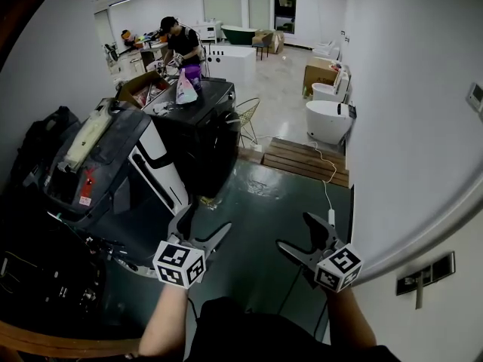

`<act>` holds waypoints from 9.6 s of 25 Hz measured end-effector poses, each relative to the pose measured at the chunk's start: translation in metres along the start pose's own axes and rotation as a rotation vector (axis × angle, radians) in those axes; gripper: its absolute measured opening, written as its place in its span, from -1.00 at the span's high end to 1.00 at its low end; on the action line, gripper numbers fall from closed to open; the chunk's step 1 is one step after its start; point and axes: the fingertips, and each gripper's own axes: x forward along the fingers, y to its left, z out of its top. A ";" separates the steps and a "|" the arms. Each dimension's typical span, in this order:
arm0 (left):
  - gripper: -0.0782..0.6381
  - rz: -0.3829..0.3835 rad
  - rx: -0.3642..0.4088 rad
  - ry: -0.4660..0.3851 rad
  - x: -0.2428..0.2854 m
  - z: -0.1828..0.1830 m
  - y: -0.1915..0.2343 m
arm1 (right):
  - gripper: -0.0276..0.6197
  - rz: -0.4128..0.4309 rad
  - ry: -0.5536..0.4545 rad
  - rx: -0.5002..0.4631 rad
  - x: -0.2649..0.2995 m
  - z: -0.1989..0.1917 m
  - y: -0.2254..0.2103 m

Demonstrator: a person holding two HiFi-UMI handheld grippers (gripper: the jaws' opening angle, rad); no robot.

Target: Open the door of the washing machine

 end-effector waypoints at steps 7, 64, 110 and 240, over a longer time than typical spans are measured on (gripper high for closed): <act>-0.45 -0.036 -0.006 0.047 0.035 -0.014 -0.008 | -0.43 -0.021 -0.015 0.029 -0.006 -0.006 -0.027; -0.30 0.012 -0.130 0.304 0.655 -0.030 0.301 | -0.35 0.238 0.177 0.204 0.463 0.009 -0.547; -0.22 0.664 -0.472 0.293 0.779 -0.098 0.499 | -0.04 0.939 0.672 -0.192 0.791 -0.108 -0.670; 0.19 1.268 -0.164 0.008 0.590 0.078 0.408 | 0.87 1.069 0.026 -0.159 0.737 0.144 -0.637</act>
